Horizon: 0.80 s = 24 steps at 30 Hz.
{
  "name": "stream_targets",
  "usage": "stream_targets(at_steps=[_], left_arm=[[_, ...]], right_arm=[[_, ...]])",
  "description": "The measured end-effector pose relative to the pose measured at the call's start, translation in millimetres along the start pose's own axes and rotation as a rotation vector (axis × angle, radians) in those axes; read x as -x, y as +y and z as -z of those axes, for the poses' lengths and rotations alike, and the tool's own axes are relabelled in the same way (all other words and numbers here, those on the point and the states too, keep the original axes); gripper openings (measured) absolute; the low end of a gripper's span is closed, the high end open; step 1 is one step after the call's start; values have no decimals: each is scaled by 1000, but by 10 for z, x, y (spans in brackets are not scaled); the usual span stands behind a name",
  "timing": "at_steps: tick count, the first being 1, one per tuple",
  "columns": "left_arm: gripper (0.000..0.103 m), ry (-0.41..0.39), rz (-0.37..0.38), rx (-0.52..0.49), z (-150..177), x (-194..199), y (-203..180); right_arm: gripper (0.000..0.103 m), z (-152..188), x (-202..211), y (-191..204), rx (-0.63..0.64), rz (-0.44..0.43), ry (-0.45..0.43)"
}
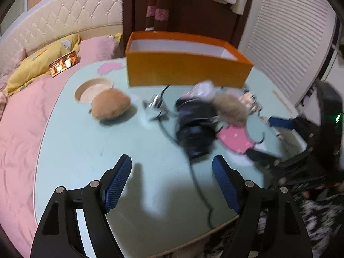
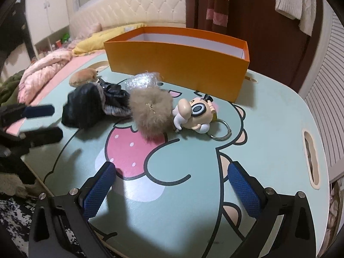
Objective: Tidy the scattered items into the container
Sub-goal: 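Grasp the cartoon figure keychain with right tool while left grasps the black lace bag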
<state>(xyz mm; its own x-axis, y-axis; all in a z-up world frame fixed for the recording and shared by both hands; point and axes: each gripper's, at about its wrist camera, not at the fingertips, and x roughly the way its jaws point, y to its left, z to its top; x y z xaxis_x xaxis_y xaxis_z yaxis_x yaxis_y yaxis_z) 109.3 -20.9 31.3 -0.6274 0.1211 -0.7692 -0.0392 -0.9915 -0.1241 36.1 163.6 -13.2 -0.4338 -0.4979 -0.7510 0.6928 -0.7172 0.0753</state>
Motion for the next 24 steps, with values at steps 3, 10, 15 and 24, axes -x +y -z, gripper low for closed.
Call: stream_targets(at_steps=[3,10,15,24], left_arm=[[78,-35,40,-25,-176,-5,-108],[67,-7,66,-37,-404,-317,-217],[34,14,54,-44,-412,-399,-200],[33,34,98,40,-191,-80,-5]], right_arm=[[103,-13,-18,9,4,-3,3],[88,-37,112,-44,4,8,-54],[81,-262,221,-193,-55,-42,-150],[53,-458,-78,-442,-184,-48,-89]])
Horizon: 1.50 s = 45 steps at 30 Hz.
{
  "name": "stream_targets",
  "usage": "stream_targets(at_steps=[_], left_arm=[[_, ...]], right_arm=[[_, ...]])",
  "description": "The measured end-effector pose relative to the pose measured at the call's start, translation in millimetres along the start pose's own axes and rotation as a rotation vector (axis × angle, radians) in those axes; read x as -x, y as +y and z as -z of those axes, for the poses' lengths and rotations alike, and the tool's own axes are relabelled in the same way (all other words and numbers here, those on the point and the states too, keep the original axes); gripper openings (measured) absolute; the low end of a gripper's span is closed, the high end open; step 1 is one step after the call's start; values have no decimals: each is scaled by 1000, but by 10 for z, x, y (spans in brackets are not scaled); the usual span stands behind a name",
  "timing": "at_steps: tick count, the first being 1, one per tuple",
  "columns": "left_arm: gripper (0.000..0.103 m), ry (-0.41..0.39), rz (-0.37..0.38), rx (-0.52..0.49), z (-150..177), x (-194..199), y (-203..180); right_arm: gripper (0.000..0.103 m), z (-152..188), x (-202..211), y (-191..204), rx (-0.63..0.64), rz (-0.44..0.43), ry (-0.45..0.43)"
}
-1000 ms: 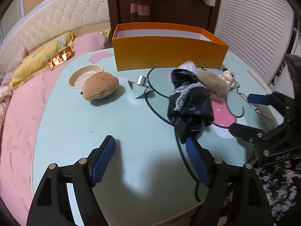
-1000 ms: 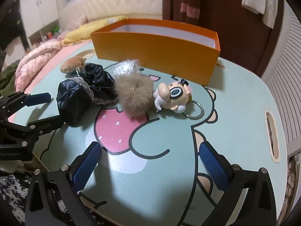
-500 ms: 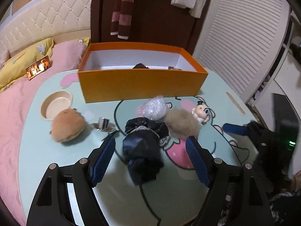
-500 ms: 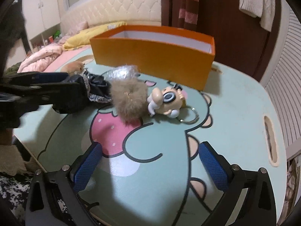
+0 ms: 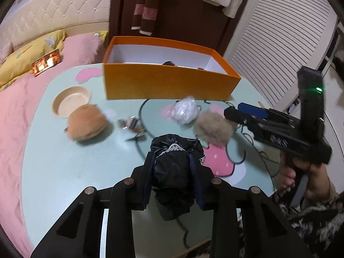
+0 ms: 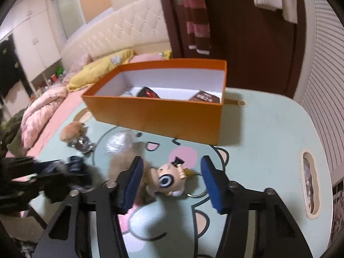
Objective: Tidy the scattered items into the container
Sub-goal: 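Grasp the cartoon figure keychain with right tool while left grasps the black lace bag, then carry the keychain into the box with right tool while left carries the black lace bag in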
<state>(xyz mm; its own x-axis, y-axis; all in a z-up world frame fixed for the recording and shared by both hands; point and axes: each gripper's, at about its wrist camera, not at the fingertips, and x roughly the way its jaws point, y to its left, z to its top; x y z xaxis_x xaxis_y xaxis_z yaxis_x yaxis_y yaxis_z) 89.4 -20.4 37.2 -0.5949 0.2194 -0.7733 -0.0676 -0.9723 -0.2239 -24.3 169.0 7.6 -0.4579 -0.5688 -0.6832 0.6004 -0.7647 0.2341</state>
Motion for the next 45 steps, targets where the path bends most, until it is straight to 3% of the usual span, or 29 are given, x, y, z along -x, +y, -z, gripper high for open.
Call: stream_targets(at_steps=[7,9,13,14,15,23,33,41,45], left_arm=[[36,18,-13,0,64,-58,4],[43,22,-17,-20,37,-100,-28],[43,31,-42,-75,6,-203,-93],[42,36,-43,-83,-3,-234,-107],[34,45,-45,-87,-11,-254,-112],[33,33,8,-47,-154,-156,-65],[33,-81,67,-26,-735,31,-61],[33,-165,21,-37,-1352,-98,6],[33,-154,19,-14,-1539,-268,139]], right_arm=[[41,53,-125,10,54,61,51],[40,59,-137,12,69,67,49],[40,59,-136,-10,53,57,46],[40,62,-131,-28,44,50,44],[40,64,-120,-46,32,40,41],[40,-76,128,-46,23,-16,-21],[40,-579,322,99,66,-86,-106],[40,-995,118,111,92,-79,-131],[40,-1079,-27,80,99,-81,-107]])
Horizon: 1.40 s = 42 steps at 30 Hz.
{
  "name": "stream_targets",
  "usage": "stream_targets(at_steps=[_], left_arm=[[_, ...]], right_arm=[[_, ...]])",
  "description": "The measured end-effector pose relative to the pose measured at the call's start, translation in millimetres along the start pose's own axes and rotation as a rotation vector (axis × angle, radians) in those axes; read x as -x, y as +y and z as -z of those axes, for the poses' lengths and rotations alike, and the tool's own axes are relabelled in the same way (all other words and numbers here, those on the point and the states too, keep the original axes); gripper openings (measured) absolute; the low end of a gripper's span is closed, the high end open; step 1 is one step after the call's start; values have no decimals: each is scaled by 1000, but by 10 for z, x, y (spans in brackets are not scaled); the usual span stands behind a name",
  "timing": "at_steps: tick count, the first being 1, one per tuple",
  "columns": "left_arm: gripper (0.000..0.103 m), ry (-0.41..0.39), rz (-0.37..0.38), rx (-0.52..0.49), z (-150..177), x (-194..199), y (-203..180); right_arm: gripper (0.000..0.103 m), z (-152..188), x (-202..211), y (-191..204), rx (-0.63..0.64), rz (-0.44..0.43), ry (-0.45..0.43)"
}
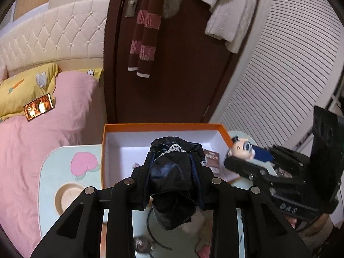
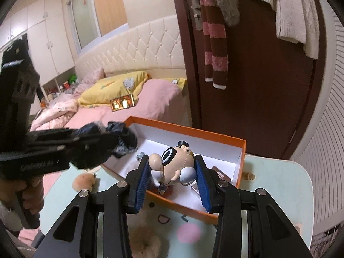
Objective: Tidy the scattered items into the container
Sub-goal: 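Carry the keychain into the box with right tool while left carries the black lace bag in, then open both tools and withdraw them from the box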
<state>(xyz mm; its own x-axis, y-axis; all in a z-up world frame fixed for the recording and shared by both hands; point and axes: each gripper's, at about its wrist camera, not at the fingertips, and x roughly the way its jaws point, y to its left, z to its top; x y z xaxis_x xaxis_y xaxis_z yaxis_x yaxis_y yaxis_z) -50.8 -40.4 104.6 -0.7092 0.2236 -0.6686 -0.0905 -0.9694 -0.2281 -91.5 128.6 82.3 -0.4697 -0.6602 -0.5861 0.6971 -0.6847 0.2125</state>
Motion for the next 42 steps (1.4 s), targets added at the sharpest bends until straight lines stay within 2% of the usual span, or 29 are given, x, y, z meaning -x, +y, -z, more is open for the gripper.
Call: stream_targets(at_steps=[8,13,20,22,24,26,29,35,38,42], left_arm=[[33,53,8,18,43,-272,81],[33,83,-20,-4,39,-374,80],[38,81,-4,29,40,-394,133],[44,73,-7,24,41,-373,126],[62,66,-19,25,40,-342,120],[67,32,-18,36,43,-276,125],[67,1,-3,62,53,-172,149],[67,3,-18,92,203,45,248],[67,13,-47,96,360,163,311],[67,51,-123,97,648,283,397]], right_arm=[[40,18,-267,-100,-26,-8,63],[40,20,-364,-160,-48,0,90],[40,21,-405,-193,-60,12,89],[44,23,-399,-190,-58,21,87],[48,25,-389,-200,-60,26,81],[49,34,-366,-217,-71,26,77],[50,54,-319,-240,-88,22,72],[50,117,-57,-222,-107,-10,17],[50,179,85,-157,-96,-21,9],[60,355,204,-29,-70,-17,40]])
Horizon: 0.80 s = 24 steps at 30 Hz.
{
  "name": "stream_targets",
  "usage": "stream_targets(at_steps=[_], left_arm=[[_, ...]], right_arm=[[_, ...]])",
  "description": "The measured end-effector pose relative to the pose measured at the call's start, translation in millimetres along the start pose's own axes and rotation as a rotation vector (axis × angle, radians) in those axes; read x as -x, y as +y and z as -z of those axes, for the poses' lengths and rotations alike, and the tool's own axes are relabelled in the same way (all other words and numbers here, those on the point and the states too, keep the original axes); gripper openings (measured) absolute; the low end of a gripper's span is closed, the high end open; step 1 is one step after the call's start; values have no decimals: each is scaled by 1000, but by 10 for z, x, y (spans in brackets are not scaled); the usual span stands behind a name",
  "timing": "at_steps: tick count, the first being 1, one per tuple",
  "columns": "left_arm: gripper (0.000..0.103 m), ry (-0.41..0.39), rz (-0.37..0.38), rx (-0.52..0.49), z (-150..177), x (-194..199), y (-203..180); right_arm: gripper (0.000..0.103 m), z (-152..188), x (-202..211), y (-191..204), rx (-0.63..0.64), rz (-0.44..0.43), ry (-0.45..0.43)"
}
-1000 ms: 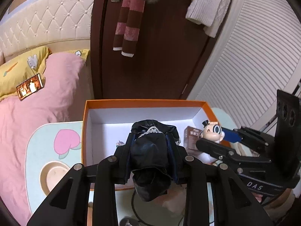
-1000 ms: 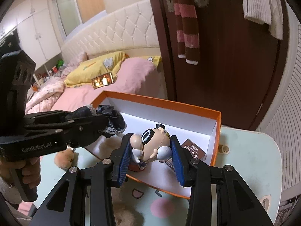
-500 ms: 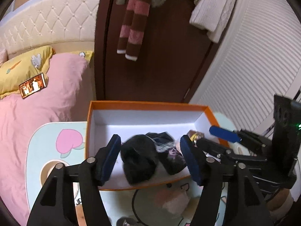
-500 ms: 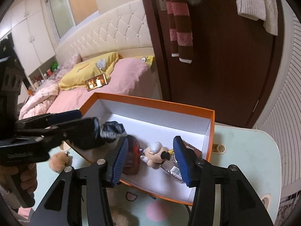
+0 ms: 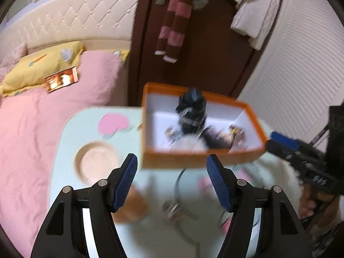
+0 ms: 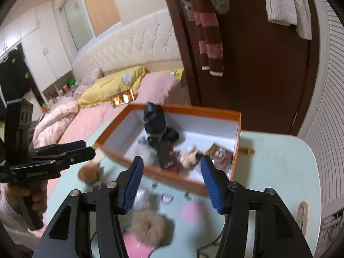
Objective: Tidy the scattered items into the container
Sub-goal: 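Open both tools and withdraw them from the box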
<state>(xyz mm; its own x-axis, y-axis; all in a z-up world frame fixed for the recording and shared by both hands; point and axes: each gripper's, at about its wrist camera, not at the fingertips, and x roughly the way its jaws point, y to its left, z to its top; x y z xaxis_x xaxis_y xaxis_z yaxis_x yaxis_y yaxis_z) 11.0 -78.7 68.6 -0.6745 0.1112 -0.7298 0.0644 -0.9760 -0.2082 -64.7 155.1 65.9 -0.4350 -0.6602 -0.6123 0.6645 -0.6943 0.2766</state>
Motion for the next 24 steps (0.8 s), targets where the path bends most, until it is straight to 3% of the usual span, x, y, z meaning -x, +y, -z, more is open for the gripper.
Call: stream_targets(at_steps=[3,7,10,13,16,20,22,24], left_arm=[[67,-7,-103,-31,280,100,37],[67,31,-52,-123,680,183,-55],[67,120,-46,-92,867,83,-61],[67,100,-46,-43,963,66,-18],[68,75,-85,-58,957,39,-19],[87,66,-138,-118,1005,-13,-88],[91,53,-167,-165,1079,-24,-123],[95,41,-154,-167,1107,-28,-150]], right_arm=[[63,209,58,116,41,43,22],[70,497,109,208,86,65,64],[75,673,104,243,67,56,124],[76,806,88,327,51,29,158],[77,899,-13,465,120,58,194],[78,1007,-171,546,213,148,229],[85,1013,-201,489,187,139,234],[99,1011,-235,382,141,138,244]])
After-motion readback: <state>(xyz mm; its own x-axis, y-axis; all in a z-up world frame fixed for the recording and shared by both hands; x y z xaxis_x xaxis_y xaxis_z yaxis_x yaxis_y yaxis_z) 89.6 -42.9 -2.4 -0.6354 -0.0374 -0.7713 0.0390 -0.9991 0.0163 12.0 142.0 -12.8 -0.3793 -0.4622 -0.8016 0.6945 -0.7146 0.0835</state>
